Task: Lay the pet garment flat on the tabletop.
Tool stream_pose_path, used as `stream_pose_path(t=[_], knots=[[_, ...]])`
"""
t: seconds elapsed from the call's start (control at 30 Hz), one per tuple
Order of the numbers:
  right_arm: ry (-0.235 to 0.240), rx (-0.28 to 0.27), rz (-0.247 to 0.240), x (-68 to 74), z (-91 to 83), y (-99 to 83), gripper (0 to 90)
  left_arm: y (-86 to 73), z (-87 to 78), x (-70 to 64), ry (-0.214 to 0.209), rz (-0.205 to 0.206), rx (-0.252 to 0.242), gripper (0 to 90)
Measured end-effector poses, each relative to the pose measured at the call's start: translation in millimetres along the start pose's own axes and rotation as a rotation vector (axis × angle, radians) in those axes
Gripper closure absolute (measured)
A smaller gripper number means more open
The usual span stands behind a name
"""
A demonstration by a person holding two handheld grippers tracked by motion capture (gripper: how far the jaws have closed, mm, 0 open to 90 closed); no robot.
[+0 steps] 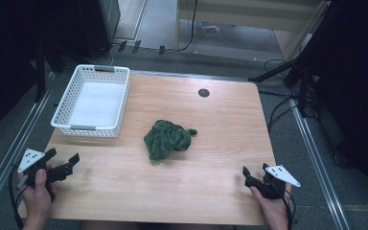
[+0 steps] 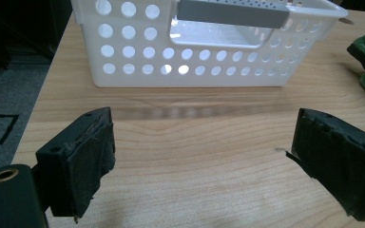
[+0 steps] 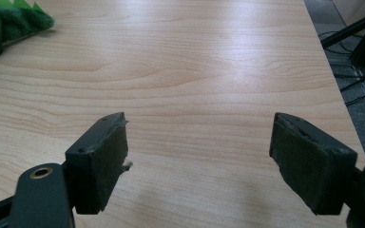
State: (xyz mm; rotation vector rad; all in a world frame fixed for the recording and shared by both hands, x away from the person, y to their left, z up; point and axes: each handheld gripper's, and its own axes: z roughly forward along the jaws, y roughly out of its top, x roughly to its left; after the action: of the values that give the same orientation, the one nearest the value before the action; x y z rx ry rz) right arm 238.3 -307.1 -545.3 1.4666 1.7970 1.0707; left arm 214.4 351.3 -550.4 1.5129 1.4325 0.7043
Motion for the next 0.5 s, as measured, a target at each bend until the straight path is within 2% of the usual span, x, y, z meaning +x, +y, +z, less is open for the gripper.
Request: stream_pose_path(t=[0.13,0.17,0.3,0.37,0.4,0.43,0.47,0.5], knots=[[0.000,-0.004,0.003,0.3,-1.1,1.0,20.0,0.0,0.5,-0.3,0.003,0.002,0.003,7.3],[0.023,-0.007,0.005,0.2,-1.9,2.6,18.6,-0.3,0.3,-0.5,0.006,0.003,0.002,7.3],[0.042,-0.017,0.019,2.5,-2.6,7.8,17.5,-0.4,0.1,-0.4,0.008,-0.005,-0.005,7.3],[0.062,-0.027,0.026,8.8,-3.6,16.6,15.7,-0.5,0.0,-0.3,0.007,-0.007,-0.008,7.3],[0.075,-0.041,0.009,15.8,-4.7,24.7,13.8,-0.4,0.3,-0.3,0.007,-0.003,-0.005,7.3],[0.075,-0.041,0.009,15.8,-4.7,24.7,13.8,-0.4,0.3,-0.3,0.007,-0.003,-0.005,7.3],[0.091,-0.060,0.003,24.9,-5.2,35.2,12.5,-0.4,0.5,-0.7,0.007,0.001,-0.004,7.3],[0.091,-0.060,0.003,24.9,-5.2,35.2,12.5,-0.3,0.6,-0.9,0.005,0.003,-0.003,7.3]])
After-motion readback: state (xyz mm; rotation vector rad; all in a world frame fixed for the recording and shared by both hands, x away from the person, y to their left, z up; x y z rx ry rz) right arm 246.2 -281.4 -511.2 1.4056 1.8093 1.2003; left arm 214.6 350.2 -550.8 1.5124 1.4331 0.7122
